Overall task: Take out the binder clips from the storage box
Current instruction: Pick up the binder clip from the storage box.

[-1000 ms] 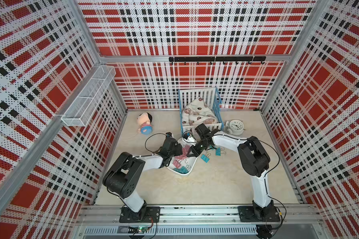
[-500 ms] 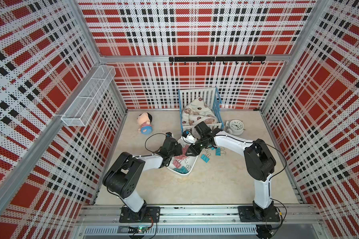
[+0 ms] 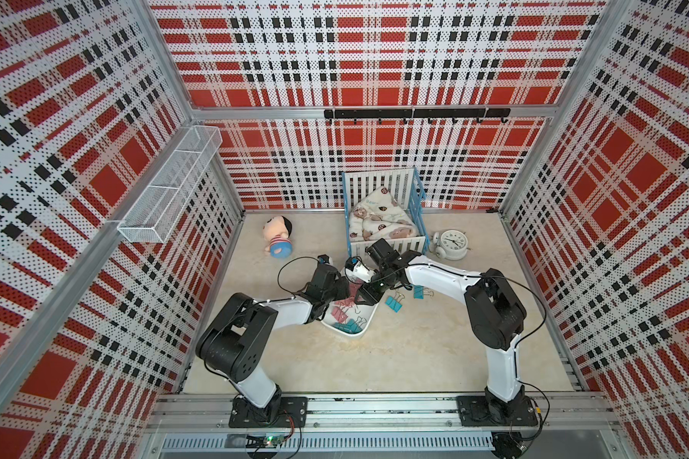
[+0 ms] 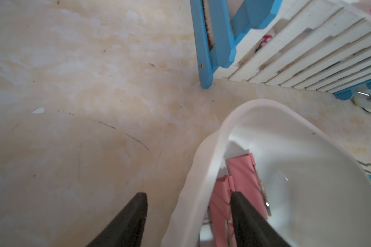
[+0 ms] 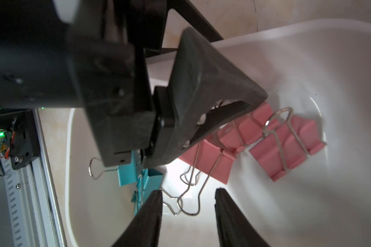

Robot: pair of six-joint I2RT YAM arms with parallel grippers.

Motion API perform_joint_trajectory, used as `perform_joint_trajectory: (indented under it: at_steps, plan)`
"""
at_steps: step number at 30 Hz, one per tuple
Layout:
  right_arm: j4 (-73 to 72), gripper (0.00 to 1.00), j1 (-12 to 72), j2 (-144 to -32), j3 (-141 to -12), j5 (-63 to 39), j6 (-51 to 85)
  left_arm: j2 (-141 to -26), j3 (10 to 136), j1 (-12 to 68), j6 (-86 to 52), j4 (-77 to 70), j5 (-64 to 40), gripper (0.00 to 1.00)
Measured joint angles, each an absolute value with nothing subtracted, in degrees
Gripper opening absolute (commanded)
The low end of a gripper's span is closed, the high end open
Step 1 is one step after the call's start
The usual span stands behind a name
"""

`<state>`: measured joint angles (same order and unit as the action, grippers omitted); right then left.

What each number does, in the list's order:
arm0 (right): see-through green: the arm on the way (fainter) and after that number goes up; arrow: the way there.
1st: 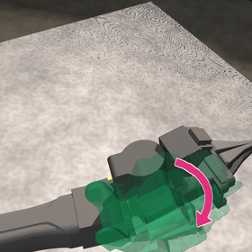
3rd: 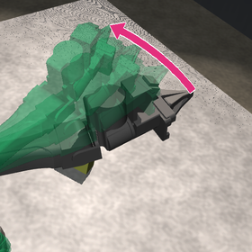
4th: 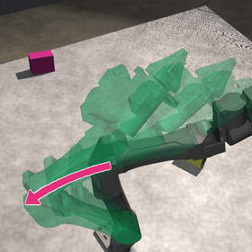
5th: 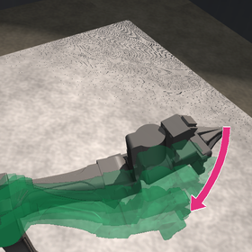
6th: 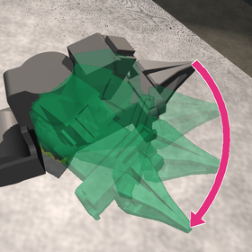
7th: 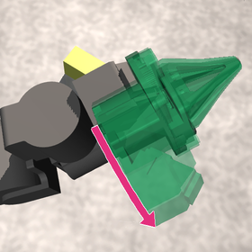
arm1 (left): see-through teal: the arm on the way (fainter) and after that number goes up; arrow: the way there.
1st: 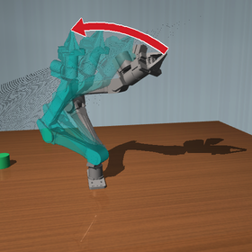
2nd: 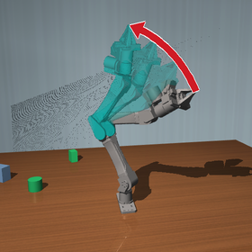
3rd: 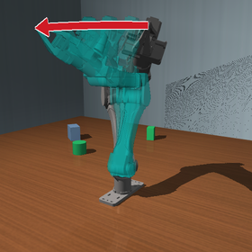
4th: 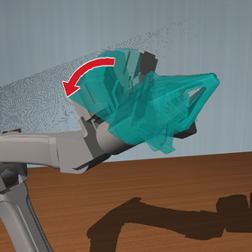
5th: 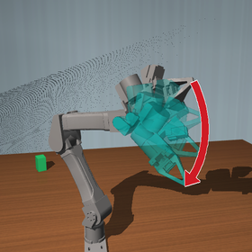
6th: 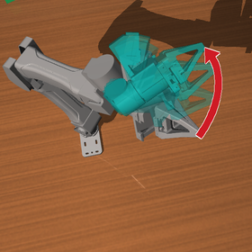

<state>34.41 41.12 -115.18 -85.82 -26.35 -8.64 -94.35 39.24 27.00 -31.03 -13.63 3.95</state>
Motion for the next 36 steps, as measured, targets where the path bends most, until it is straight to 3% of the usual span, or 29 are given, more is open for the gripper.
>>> perform_joint_trajectory:
  at_steps: [11,23,36]
  plan:
    - [34.44,0.41,41.63,-116.81,-85.82,-25.19,-9.43,-94.21,38.94,27.0,-31.05,-14.04,3.97,0.68]
    - [35.07,0.21,41.85,-117.64,-85.82,-24.21,-9.78,-94.13,38.79,27.0,-31.05,-14.13,3.99,0.68]
    - [35.09,0.09,41.85,-117.23,-86.08,-22.68,-9.69,-94.02,38.54,27.0,-31.05,-14.57,4.03,0.68]
